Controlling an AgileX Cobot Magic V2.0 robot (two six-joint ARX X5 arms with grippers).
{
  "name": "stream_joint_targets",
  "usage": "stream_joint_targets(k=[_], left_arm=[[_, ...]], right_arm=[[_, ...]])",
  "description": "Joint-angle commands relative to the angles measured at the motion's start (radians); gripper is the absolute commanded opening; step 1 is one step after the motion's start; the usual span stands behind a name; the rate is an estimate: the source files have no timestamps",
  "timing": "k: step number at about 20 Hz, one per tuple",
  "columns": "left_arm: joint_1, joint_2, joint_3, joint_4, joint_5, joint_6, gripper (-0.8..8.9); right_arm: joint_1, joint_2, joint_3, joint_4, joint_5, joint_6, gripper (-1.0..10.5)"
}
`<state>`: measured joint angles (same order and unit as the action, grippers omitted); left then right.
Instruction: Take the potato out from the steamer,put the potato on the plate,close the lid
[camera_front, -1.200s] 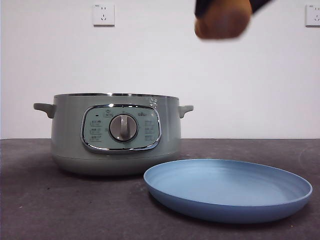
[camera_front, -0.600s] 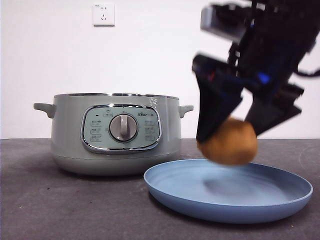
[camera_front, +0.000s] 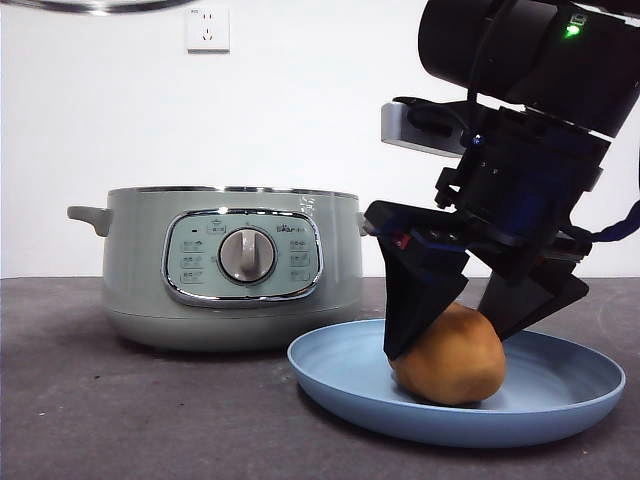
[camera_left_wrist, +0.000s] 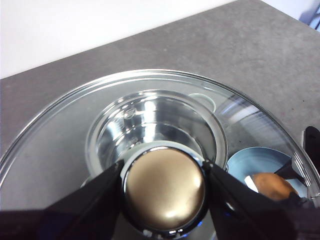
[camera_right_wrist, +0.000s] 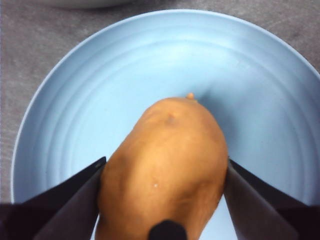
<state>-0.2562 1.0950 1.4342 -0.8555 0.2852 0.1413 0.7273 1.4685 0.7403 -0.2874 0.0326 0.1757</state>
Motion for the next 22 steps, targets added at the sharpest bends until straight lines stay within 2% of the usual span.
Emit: stream_joint_targets(k=[1, 8, 11, 17, 22], left_arm=[[-0.029, 0.048, 0.010, 0.094, 0.014, 0.021, -0.09], [-0.089, 0.278, 0.010, 0.240, 0.008, 0.071, -0.09], [-0.093, 0.360, 0.010, 0.293, 0.008, 0.073, -0.09], [-0.097, 0.465, 0.010, 0.393, 0.007, 0.073, -0.09], [-0.105, 0.524, 0.010, 0.430, 0.008, 0.073, -0.09]], right_arm=[[0.000, 0.011, -0.012, -0.011, 0.000, 0.010, 6.4], [0.000, -0.100, -0.011, -0.029, 0.003, 0.011, 6.4], [0.000, -0.226, -0.010, -0.097, 0.003, 0.012, 6.3], [0.000, -0.559, -0.010, -0.245, 0.004, 0.061, 6.3], [0.000, -0.768, 0.002, -0.299, 0.076, 0.079, 6.3]])
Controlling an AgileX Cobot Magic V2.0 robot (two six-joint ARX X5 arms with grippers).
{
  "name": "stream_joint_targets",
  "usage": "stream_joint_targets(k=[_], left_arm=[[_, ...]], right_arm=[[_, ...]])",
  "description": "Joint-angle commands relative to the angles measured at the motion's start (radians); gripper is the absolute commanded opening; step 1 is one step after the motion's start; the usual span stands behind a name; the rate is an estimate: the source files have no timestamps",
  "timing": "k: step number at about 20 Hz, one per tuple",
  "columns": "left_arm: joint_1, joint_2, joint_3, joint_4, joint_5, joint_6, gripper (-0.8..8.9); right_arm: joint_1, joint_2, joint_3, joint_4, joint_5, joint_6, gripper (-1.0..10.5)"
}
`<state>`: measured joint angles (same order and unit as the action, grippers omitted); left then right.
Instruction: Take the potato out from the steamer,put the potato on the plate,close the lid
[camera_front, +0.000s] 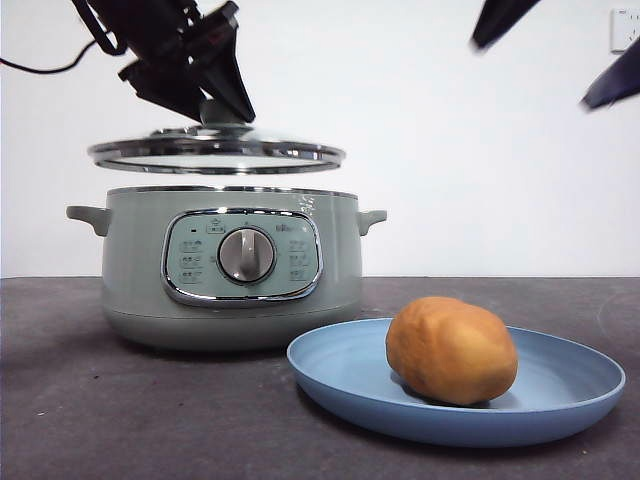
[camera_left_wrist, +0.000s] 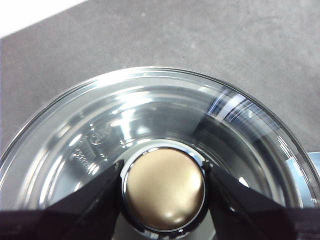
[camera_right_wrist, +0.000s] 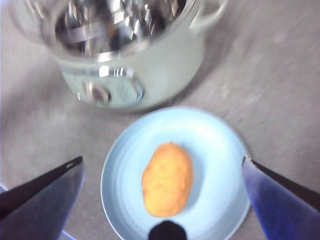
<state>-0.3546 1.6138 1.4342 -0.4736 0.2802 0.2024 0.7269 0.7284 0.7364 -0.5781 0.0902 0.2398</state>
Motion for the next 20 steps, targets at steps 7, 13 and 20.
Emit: stream_joint_targets(k=[7, 13, 20], left_arm=[[-0.014, 0.059, 0.010, 0.054, 0.008, 0.012, -0.09], [-0.020, 0.102, 0.010, 0.047, 0.007, 0.012, -0.09], [-0.020, 0.103, 0.010, 0.086, 0.009, 0.012, -0.09]], right_arm=[[0.000, -0.110, 0.007, -0.060, 0.047, 0.018, 6.3], [0.000, -0.109, 0.007, -0.061, 0.047, 0.017, 6.3], [0.000, -0.109, 0.007, -0.060, 0.047, 0.016, 6.3]])
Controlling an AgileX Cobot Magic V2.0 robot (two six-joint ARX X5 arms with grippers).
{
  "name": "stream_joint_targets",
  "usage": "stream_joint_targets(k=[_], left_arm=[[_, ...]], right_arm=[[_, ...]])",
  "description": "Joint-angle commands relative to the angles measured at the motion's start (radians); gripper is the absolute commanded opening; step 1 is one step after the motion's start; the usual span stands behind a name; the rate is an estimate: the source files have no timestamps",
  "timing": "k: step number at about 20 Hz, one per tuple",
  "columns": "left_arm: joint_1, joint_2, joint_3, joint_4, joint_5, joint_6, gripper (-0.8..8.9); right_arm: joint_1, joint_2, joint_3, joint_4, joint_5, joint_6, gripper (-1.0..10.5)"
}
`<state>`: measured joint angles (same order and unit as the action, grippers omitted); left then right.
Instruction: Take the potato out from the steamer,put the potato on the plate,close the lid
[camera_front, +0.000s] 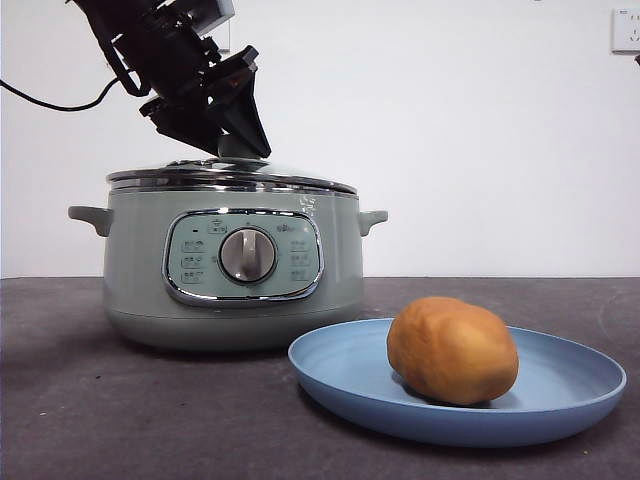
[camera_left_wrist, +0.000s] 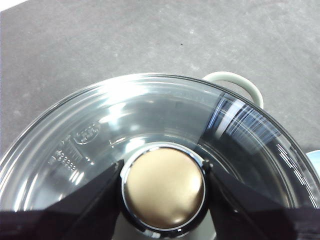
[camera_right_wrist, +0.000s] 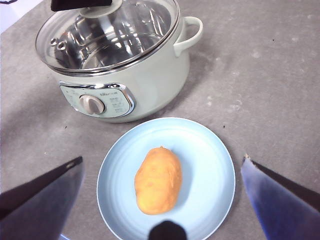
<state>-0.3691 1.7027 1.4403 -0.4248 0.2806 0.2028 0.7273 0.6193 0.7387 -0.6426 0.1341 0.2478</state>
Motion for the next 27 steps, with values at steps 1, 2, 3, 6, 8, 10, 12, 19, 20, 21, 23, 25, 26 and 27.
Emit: stream_joint_targets(k=[1, 2, 3, 6, 8, 10, 12, 19, 20, 21, 23, 25, 26, 27], left_arm=[[-0.006, 0.014, 0.004, 0.040, 0.009, 0.011, -0.09], [-0.007, 0.014, 0.004, 0.039, 0.009, 0.011, -0.09], [-0.007, 0.014, 0.004, 0.039, 0.008, 0.011, -0.09], [-0.006, 0.014, 0.004, 0.026, 0.009, 0.011, -0.09], [-0.006, 0.014, 0.004, -0.017, 0.008, 0.011, 0.09], [-0.006, 0.014, 0.004, -0.048, 0.008, 0.010, 2.09], [-0.006, 0.014, 0.004, -0.052, 0.008, 0.007, 5.31], [-0.006, -0.040, 0.006, -0.086, 0.003, 0.003, 5.67], [-0.006, -0.063, 0.006, -0.097, -0.005, 0.002, 5.67], [-0.006, -0.095, 0.006, -0.118, -0.019, 0.002, 5.67], [-0.006, -0.172, 0.006, -0.179, -0.018, -0.001, 5.66], [-0.006, -0.266, 0.006, -0.274, -0.018, -0.021, 5.66], [-0.006, -0.309, 0.006, -0.324, -0.017, -0.027, 5.65], [-0.006, -0.364, 0.006, -0.392, -0.014, -0.035, 5.62]], right_arm=[[0.000, 0.000, 0.005, 0.004, 0.003, 0.007, 6.3], [0.000, 0.000, 0.005, 0.005, 0.003, 0.006, 6.3], [0.000, 0.000, 0.005, 0.005, 0.004, 0.005, 6.3], [0.000, 0.002, 0.005, 0.005, 0.004, 0.006, 6.3], [0.000, 0.002, 0.005, 0.005, 0.004, 0.006, 6.3], [0.000, 0.002, 0.005, 0.005, 0.003, 0.006, 6.3], [0.000, 0.002, 0.005, 0.005, 0.003, 0.006, 6.3], [0.000, 0.002, 0.005, 0.004, 0.003, 0.006, 6.3], [0.000, 0.002, 0.005, 0.003, 0.002, 0.006, 6.3], [0.000, 0.002, 0.005, 0.003, 0.000, 0.006, 6.3], [0.000, 0.002, 0.005, 0.003, -0.004, 0.006, 6.3], [0.000, 0.002, 0.005, -0.001, -0.005, 0.006, 6.3], [0.000, 0.002, 0.005, -0.009, -0.009, 0.006, 6.3], [0.000, 0.002, 0.005, -0.021, -0.033, 0.006, 6.3]])
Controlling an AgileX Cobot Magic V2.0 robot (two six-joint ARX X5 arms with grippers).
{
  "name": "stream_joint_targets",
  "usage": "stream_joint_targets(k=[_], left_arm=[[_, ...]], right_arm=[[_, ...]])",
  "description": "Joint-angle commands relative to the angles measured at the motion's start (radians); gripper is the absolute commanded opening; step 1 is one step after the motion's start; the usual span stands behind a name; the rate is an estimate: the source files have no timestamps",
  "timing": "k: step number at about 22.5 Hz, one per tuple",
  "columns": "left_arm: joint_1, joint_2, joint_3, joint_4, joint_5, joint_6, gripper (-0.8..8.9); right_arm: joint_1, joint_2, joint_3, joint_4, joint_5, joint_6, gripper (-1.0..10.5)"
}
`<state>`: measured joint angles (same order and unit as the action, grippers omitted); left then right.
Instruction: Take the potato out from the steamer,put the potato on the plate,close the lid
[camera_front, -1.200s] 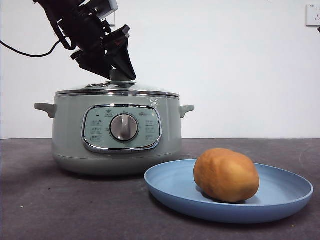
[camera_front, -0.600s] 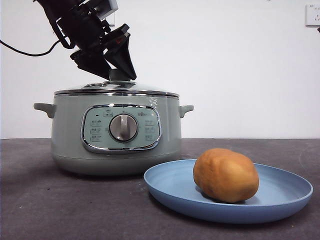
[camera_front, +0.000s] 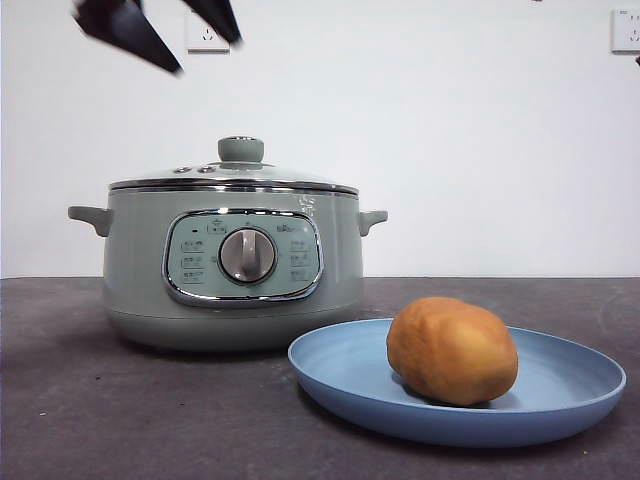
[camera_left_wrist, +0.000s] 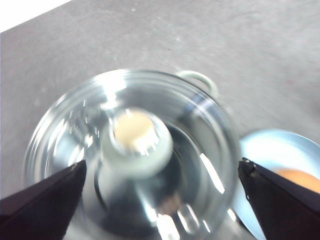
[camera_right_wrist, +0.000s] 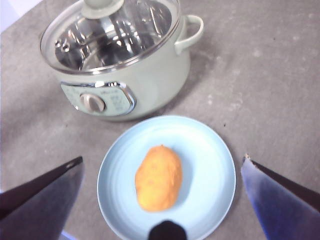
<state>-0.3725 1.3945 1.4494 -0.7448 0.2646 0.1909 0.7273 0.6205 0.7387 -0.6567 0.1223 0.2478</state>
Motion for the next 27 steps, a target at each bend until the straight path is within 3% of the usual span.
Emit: stream_joint_targets(k=[1, 3, 4, 5, 8, 9, 10, 27], left_arm=[[-0.003, -0.102, -0.003, -0.134, 0.002, -0.039, 5.62], [-0.003, -0.187, -0.003, -0.253, 0.005, -0.048, 5.59], [-0.003, -0.222, -0.003, -0.303, 0.005, -0.058, 5.08], [-0.003, -0.253, -0.003, -0.347, 0.005, -0.058, 3.96], [-0.003, -0.313, -0.003, -0.428, 0.005, -0.060, 0.19], [-0.003, -0.322, -0.003, -0.442, 0.005, -0.060, -0.09], [-0.003, -0.322, -0.003, -0.454, 0.006, -0.060, -0.09], [-0.003, -0.317, -0.003, -0.475, 0.002, -0.060, -0.08]], right_arm=[[0.000, 0.001, 0.005, -0.022, -0.043, 0.006, 6.3], [0.000, 0.001, 0.005, -0.051, -0.090, 0.006, 6.3], [0.000, 0.001, 0.005, -0.061, -0.117, 0.006, 6.2], [0.000, 0.001, 0.005, -0.068, -0.138, 0.008, 5.9], [0.000, 0.001, 0.005, -0.080, -0.154, 0.009, 3.1], [0.000, 0.001, 0.005, -0.079, -0.154, 0.009, 1.5], [0.000, 0.001, 0.005, -0.079, -0.154, 0.009, -0.1], [0.000, 0.001, 0.005, -0.080, -0.142, 0.008, 0.0]])
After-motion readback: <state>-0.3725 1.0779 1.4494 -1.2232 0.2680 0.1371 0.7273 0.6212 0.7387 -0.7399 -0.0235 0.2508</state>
